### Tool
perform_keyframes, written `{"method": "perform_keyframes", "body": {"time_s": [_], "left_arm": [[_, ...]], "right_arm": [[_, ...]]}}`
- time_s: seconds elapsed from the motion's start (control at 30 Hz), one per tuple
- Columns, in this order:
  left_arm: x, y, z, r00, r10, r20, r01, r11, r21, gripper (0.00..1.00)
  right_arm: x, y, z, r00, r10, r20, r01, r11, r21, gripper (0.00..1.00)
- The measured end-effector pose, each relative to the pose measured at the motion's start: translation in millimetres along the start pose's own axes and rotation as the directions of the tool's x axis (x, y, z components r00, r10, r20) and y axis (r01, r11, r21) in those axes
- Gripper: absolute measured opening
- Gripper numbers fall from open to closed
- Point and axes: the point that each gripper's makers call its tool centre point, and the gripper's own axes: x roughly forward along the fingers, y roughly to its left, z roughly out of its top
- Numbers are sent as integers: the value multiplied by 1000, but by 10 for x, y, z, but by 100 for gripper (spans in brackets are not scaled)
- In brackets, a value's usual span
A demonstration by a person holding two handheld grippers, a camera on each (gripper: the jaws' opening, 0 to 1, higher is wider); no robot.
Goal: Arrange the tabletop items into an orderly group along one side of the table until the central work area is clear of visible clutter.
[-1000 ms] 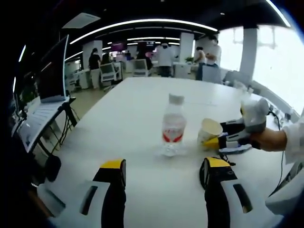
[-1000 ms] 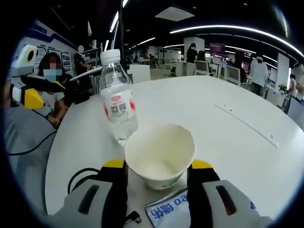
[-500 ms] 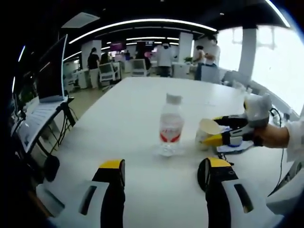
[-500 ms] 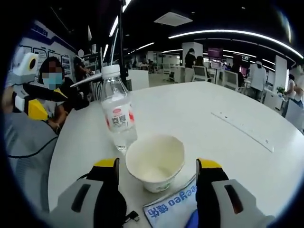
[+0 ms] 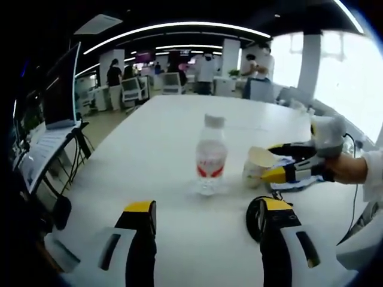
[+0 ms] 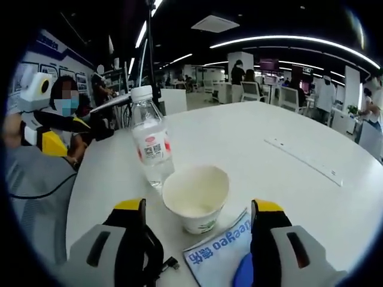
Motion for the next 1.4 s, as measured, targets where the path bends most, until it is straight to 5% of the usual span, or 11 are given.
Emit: {"method": "perform_keyframes", "body": {"time_s": [0.53,1.03,1.4], "left_arm": [[370,-161,315,997,-76,13,75,996,54,67],[752,-305,482,989,-150,14,149,986,74,69],[864,-286,541,988,-153,3,152,984,96,68]], "right_arm": [[-544,-51,-58,997,-72,34,70,996,62,68],[-1129,-166,-465,981,-195,6,192,972,134,67],[-1265,-159,-596,976,-219,-16,219,965,144,66]]}}
